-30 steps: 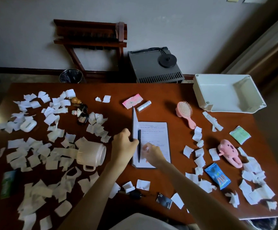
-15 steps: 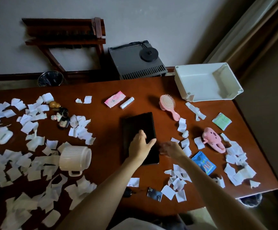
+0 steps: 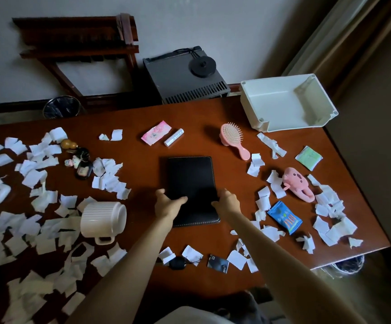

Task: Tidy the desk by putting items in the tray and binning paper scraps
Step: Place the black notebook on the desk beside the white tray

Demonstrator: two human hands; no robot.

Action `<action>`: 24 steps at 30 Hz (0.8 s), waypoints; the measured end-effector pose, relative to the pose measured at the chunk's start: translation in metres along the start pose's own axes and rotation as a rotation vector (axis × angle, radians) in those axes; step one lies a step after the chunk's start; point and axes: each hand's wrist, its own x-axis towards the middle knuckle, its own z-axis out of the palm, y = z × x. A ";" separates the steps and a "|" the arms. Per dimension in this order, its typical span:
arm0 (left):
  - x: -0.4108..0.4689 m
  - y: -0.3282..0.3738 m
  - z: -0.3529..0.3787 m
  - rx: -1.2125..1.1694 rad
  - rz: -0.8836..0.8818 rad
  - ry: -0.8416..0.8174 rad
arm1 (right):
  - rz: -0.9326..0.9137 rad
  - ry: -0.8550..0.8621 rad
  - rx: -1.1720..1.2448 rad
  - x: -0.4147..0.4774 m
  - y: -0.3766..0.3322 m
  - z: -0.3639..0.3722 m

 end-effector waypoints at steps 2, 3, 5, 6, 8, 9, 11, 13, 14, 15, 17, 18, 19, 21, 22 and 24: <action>-0.003 0.004 -0.005 -0.057 -0.004 -0.081 | -0.009 -0.034 0.023 0.000 0.002 0.000; -0.005 0.006 -0.007 -0.074 0.008 -0.112 | -0.018 -0.058 0.040 0.001 0.003 0.001; -0.013 0.011 -0.011 -0.125 0.038 -0.147 | -0.032 -0.095 0.067 -0.001 0.004 -0.002; -0.017 0.014 -0.013 -0.141 0.061 -0.153 | -0.040 -0.097 0.089 -0.002 0.005 -0.005; -0.026 0.019 -0.013 -0.160 0.111 -0.154 | -0.055 -0.081 0.181 -0.005 0.007 -0.017; -0.031 0.022 -0.012 -0.179 0.135 -0.155 | -0.061 -0.087 0.286 -0.009 0.008 -0.027; -0.045 0.032 -0.005 -0.216 0.174 -0.159 | -0.068 -0.121 0.542 -0.018 0.012 -0.052; -0.061 0.046 0.012 -0.219 0.195 -0.173 | -0.064 -0.134 0.671 -0.025 0.022 -0.080; -0.068 0.054 0.025 -0.208 0.204 -0.181 | -0.056 -0.133 0.709 -0.024 0.031 -0.093; -0.076 0.061 0.040 -0.200 0.220 -0.194 | -0.037 -0.116 0.751 -0.022 0.040 -0.106; -0.091 0.076 0.079 -0.182 0.261 -0.217 | 0.007 -0.027 0.820 -0.011 0.064 -0.133; -0.097 0.083 0.100 -0.168 0.270 -0.224 | 0.028 0.019 0.849 -0.004 0.079 -0.145; -0.104 0.090 0.122 -0.160 0.275 -0.229 | 0.047 0.052 0.872 0.002 0.094 -0.159; -0.111 0.102 0.167 -0.147 0.267 -0.234 | 0.055 0.088 0.909 0.017 0.127 -0.186; -0.114 0.107 0.189 -0.133 0.258 -0.243 | 0.064 0.107 0.917 0.024 0.145 -0.200; -0.117 0.117 0.232 -0.068 0.248 -0.274 | 0.090 0.154 0.899 0.035 0.181 -0.227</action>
